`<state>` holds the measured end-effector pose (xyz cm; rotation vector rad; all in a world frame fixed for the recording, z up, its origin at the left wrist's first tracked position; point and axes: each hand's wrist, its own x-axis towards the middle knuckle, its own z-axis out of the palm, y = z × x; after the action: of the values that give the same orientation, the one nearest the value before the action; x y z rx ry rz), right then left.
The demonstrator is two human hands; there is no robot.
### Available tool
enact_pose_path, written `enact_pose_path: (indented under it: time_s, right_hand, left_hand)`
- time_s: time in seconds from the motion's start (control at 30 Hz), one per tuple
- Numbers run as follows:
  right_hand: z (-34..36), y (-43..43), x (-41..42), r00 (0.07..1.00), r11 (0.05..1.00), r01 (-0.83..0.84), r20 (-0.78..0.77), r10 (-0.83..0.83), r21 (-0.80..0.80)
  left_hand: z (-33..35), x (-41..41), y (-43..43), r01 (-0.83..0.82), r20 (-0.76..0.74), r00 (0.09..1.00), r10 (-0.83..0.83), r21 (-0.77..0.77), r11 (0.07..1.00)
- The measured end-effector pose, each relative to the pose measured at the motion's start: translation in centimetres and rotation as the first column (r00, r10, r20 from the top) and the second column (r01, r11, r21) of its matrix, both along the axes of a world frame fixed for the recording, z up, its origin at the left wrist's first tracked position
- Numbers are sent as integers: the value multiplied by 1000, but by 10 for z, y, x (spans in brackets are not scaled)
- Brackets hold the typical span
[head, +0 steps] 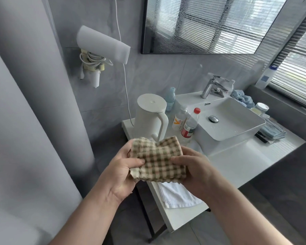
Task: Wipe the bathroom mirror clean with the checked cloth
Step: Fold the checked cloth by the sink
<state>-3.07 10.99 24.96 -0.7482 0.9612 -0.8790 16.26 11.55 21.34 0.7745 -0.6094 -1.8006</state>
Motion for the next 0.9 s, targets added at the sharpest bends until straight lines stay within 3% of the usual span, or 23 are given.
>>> enact_pose_path:
  time_s: [0.17,0.27,0.47,0.53,0.57,0.63,0.77,0.9]
  right_hand:
    - [-6,-6,-3,987,995,84,136,-90,53]
    - [-6,-9,-8,980,995,96,176,-96,5]
    - [3,-13,-26,981,986,10,193,22,-164]
    - [6,-15,-30,997,963,-26,58,43,-269]
    - [7,-15,-31,1000,948,-26,-25,18,-317]
    - [7,-17,-31,992,925,6,-112,-53,-380]
    - [4,-20,-32,992,949,126,31,-123,-289]
    - [1,-19,-38,989,946,-118,-122,84,-302]
  left_hand:
    - [9,-12,1,-198,-91,976,196,-16,980]
    - [8,-16,3,-244,-130,962,242,1,970]
    - [2,-21,6,-241,102,965,243,-34,970]
    - [4,-24,7,-113,313,937,151,-137,984]
    - [4,-25,7,-25,464,880,96,-156,987]
    - [6,-34,6,128,613,790,-7,-153,980]
    - [16,-50,7,113,639,768,38,-193,975]
    - [20,-60,6,21,558,823,104,-213,977]
